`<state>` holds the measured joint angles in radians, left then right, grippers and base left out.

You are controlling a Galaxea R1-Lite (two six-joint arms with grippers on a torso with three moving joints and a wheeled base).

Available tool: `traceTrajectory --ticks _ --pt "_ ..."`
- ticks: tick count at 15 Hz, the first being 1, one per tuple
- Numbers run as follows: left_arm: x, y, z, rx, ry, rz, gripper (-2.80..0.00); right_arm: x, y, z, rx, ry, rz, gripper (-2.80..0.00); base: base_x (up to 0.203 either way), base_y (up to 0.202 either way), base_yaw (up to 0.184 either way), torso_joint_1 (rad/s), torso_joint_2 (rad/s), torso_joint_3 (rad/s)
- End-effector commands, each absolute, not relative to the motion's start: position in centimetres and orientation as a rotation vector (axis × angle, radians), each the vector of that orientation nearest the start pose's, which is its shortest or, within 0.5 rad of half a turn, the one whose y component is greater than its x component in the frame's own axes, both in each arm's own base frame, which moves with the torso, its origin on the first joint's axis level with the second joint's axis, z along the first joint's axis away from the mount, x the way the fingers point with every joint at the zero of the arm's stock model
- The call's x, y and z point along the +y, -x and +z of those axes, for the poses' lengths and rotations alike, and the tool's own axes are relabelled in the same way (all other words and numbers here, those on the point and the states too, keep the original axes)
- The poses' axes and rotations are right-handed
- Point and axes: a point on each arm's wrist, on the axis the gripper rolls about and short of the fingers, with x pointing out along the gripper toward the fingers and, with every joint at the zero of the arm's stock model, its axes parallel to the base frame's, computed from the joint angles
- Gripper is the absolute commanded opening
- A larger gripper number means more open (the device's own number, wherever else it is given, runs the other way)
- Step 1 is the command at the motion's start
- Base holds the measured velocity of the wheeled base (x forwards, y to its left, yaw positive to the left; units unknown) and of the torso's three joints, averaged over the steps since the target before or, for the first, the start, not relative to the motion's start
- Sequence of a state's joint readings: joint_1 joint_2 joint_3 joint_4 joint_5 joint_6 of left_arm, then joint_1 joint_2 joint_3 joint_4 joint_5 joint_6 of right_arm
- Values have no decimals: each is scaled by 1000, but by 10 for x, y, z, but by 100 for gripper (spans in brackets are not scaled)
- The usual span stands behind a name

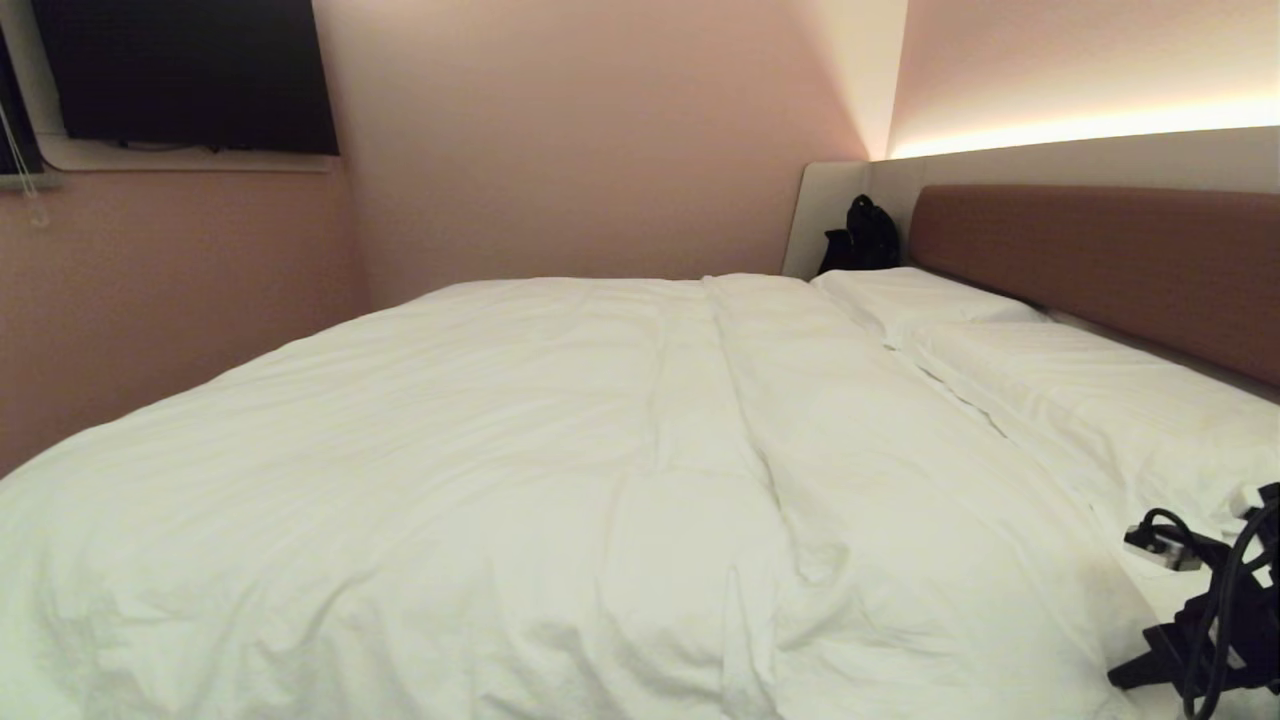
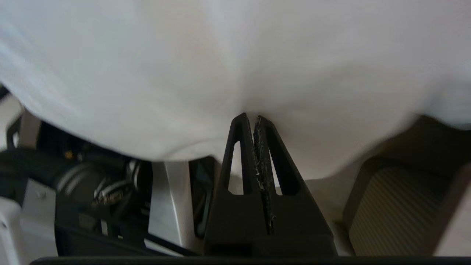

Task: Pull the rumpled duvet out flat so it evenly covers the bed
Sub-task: Flatten the corners of the folded blanket

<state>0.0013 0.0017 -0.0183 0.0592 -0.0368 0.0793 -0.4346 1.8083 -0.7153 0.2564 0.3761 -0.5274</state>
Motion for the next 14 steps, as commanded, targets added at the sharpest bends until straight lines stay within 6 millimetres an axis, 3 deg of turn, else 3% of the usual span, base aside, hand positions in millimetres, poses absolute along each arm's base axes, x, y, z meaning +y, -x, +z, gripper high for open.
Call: traceTrajectory --ticks 1,4,7,13,14 --pt "-1 24 74 42 -79 -37 -280 -87 -227 65 1148 64 254 -280 0 0 0 0 0 0" --pt "-1 24 74 42 -79 -37 -280 -72 -235 49 1026 273 232 -280 0 0 0 0 0 0" --pt "-1 24 74 42 -79 -37 -280 -52 -234 45 1027 359 254 -280 0 0 0 0 0 0" --pt "-1 24 74 42 -79 -37 -280 -25 -213 74 975 336 267 -280 0 0 0 0 0 0" --pt "-1 24 74 42 -79 -37 -280 -23 -209 78 990 328 275 0 0 0 0 0 0 0"
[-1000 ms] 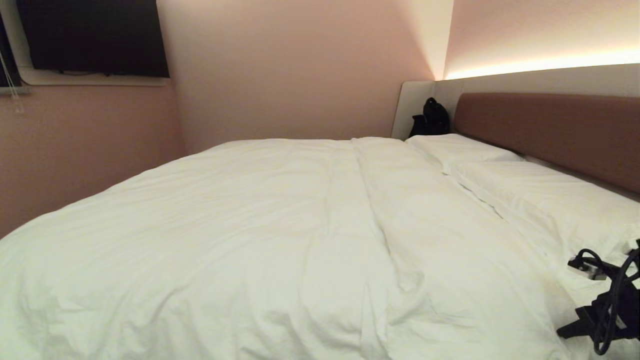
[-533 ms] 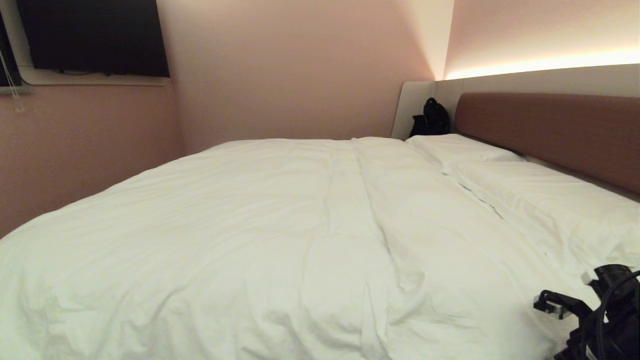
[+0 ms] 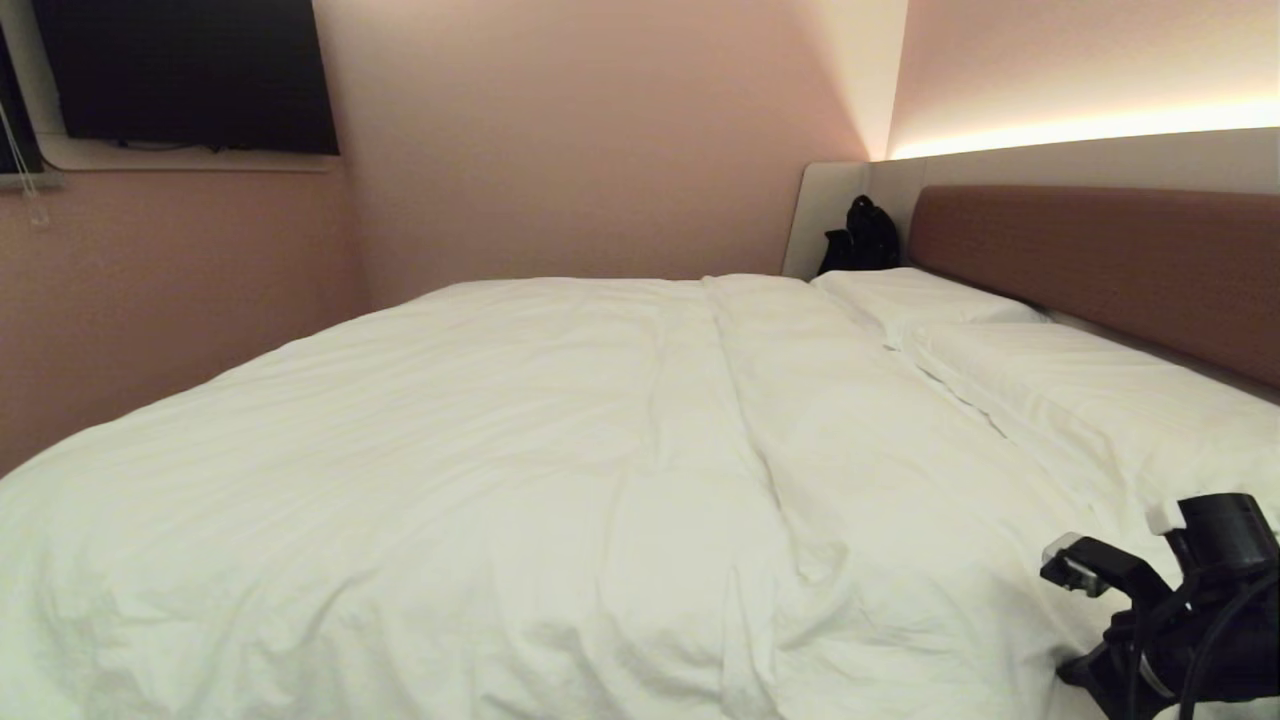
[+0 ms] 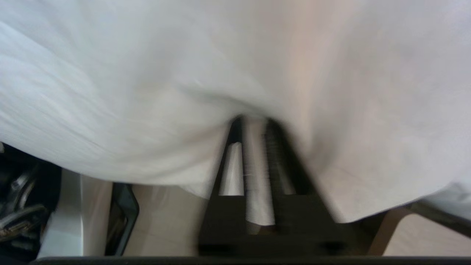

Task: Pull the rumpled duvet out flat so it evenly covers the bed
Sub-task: Flatten the corners of the folded blanket

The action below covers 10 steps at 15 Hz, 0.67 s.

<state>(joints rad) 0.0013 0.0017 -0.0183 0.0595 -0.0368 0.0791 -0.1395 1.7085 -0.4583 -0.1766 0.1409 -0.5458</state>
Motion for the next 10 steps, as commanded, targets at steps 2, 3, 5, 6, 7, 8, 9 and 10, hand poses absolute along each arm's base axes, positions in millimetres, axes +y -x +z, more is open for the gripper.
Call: traceTrajectory --ticks 2,3,5,6,7,8,9,10 --pt "-1 24 74 42 -79 -37 -280 -18 -207 79 997 304 276 0 0 0 0 0 0 0" --pt "-1 24 74 42 -79 -37 -280 -15 -202 81 999 295 274 0 0 0 0 0 0 0" --pt "-1 24 74 42 -79 -37 -280 -13 -193 85 1036 281 270 0 0 0 0 0 0 0" --pt "-1 24 74 42 -79 -37 -280 -11 -183 90 1085 268 279 0 0 0 0 0 0 0" --pt "-1 24 74 42 -79 -37 -280 -10 -175 92 1137 254 288 0 0 0 0 0 0 0" --pt "-1 24 74 42 -79 -37 -280 -10 -172 94 1162 247 291 0 0 0 0 0 0 0" --pt "-1 24 74 41 -79 -37 -280 -10 -171 94 1168 245 292 0 0 0 0 0 0 0" --pt "-1 24 74 42 -79 -37 -280 -10 -172 91 1181 244 293 0 0 0 0 0 0 0"
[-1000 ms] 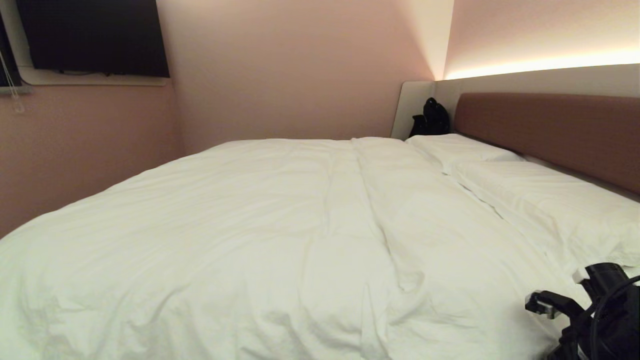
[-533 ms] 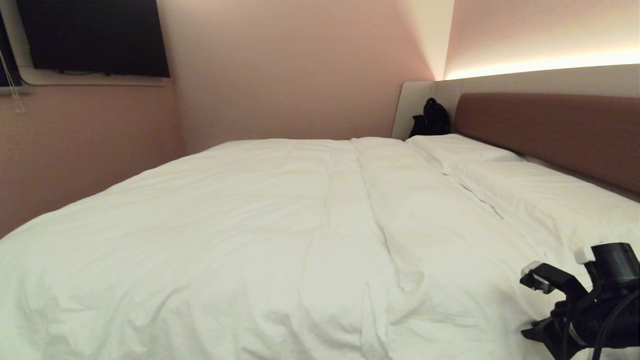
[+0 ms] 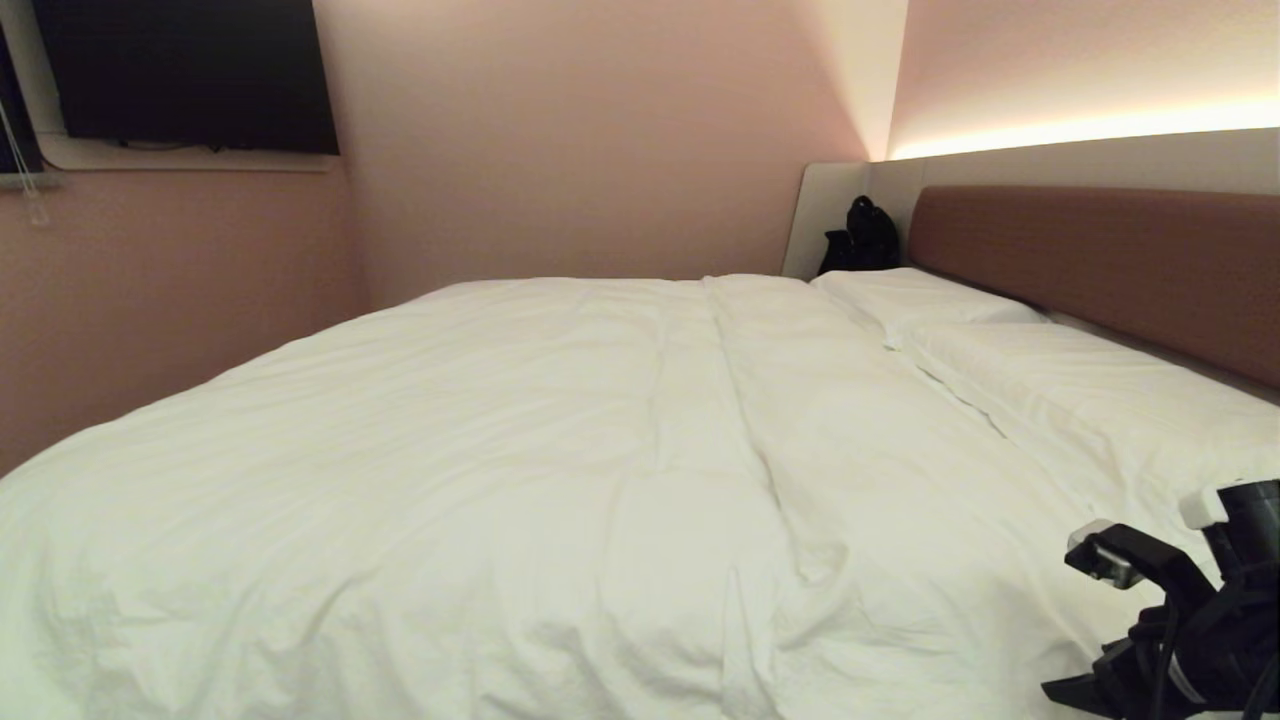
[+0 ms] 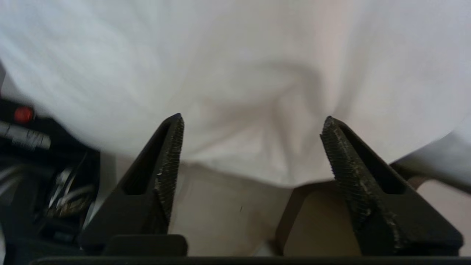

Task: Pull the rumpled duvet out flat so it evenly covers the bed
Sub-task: Flatten the corners of the folded blanket

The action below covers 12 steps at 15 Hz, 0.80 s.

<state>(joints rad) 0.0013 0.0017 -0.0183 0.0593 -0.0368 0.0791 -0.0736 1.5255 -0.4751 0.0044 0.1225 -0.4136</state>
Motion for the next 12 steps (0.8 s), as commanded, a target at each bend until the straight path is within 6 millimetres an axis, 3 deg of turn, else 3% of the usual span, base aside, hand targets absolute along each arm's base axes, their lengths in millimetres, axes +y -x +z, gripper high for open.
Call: traceTrajectory --ticks 1,7,12 --pt "-1 24 74 42 -79 -37 -280 -10 -173 90 1188 245 294 0 0 0 0 0 0 0" --pt "-1 24 74 42 -79 -37 -280 -12 -195 74 1266 232 306 0 0 0 0 0 0 0" --pt "-1 24 74 41 -79 -37 -280 -16 -241 59 1306 261 285 0 0 0 0 0 0 0"
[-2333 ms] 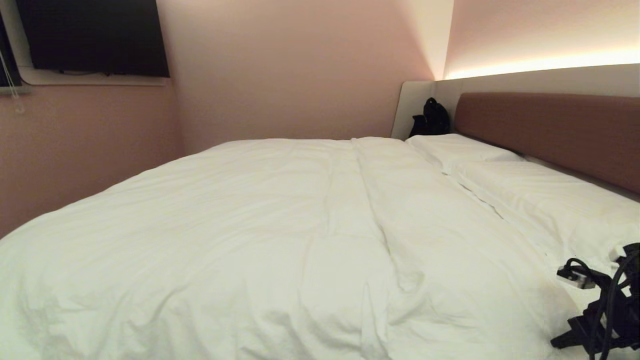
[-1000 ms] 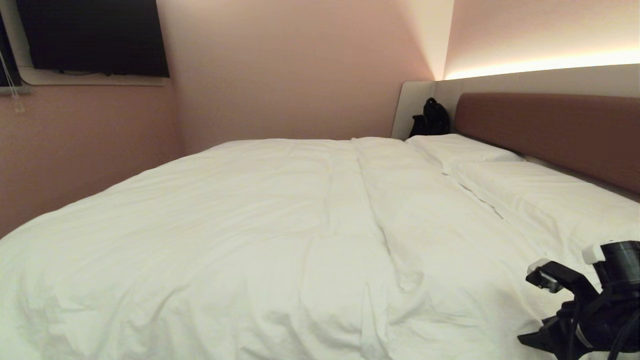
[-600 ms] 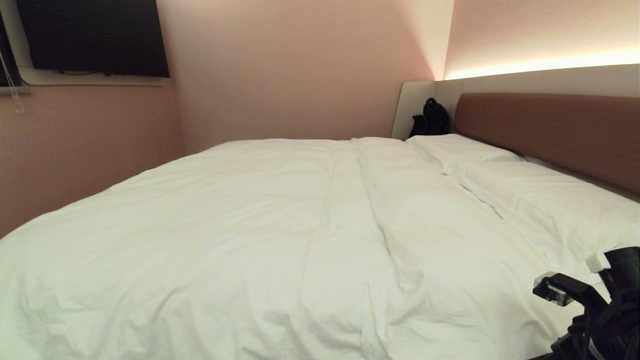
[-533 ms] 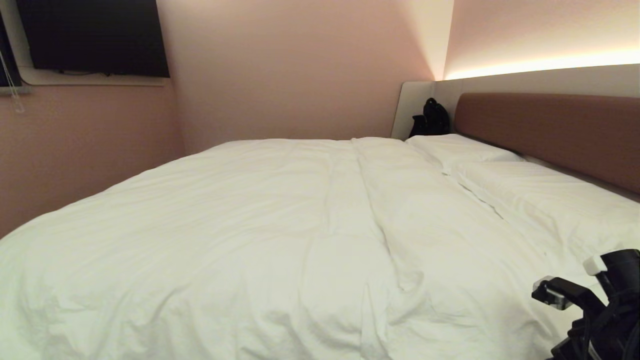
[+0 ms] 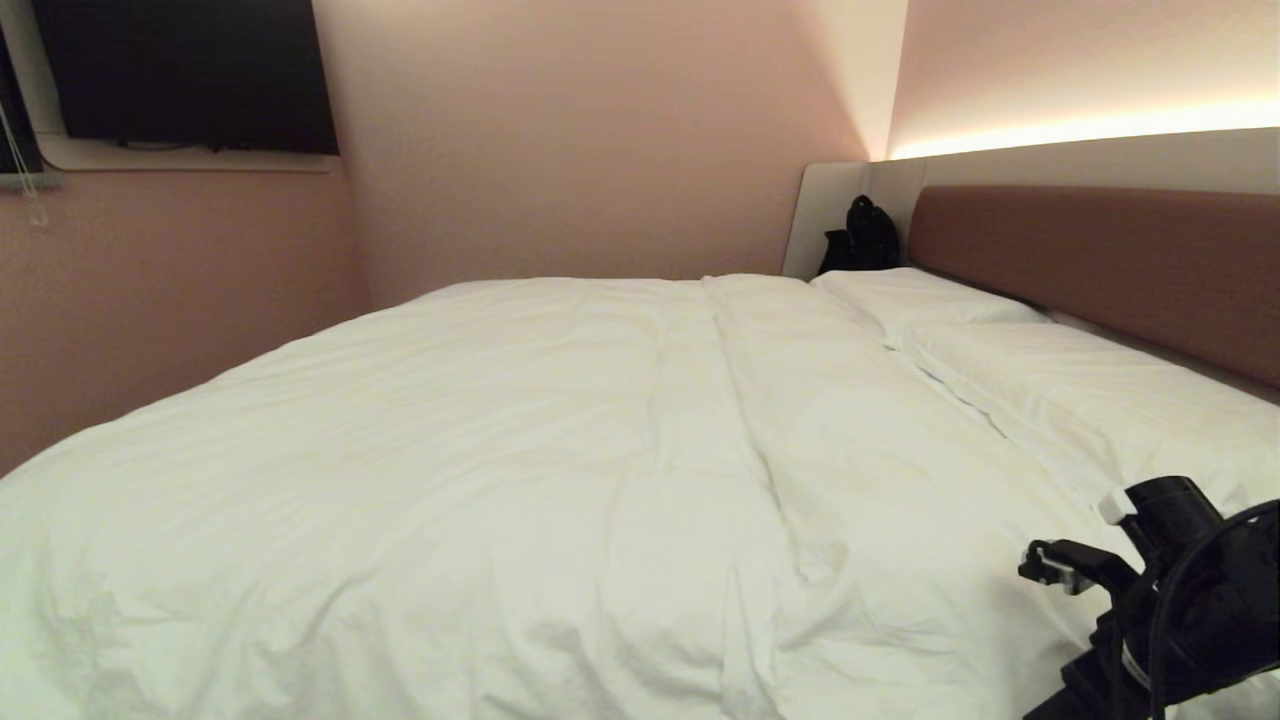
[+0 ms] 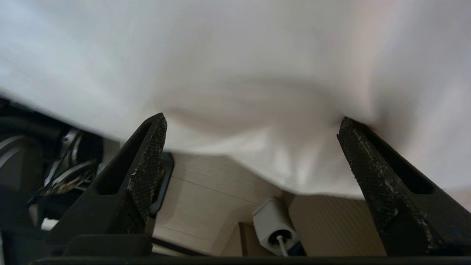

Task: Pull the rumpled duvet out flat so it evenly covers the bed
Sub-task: Flatten the corners of the folded blanket

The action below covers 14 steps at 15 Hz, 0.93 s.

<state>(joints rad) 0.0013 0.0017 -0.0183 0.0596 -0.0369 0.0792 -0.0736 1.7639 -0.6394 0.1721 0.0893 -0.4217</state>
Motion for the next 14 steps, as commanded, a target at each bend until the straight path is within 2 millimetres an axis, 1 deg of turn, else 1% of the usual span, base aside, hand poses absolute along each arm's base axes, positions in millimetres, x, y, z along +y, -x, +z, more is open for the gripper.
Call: traceTrajectory --ticks 1,2,4,6,7,11,12,14 --pt "-1 24 74 42 -79 -37 -280 -16 -246 57 1312 263 285 0 0 0 0 0 0 0" --pt "-1 24 74 42 -79 -37 -280 -17 -250 52 1326 265 282 0 0 0 0 0 0 0" --pt "-1 24 74 42 -79 -37 -280 -18 -254 50 1332 273 273 0 0 0 0 0 0 0" --pt "-1 24 74 42 -79 -37 -280 -19 -261 36 1380 271 273 0 0 0 0 0 0 0" --pt "-1 24 74 42 -79 -37 -280 -19 -266 32 1389 271 272 0 0 0 0 0 0 0" --pt "-1 24 74 42 -79 -37 -280 -20 -279 24 1392 270 273 0 0 0 0 0 0 0" --pt "-1 24 74 42 -79 -37 -280 -20 -282 22 1396 270 274 -280 0 0 0 0 0 0" --pt "-1 24 74 42 -79 -37 -280 -20 -284 20 1398 269 274 -280 0 0 0 0 0 0"
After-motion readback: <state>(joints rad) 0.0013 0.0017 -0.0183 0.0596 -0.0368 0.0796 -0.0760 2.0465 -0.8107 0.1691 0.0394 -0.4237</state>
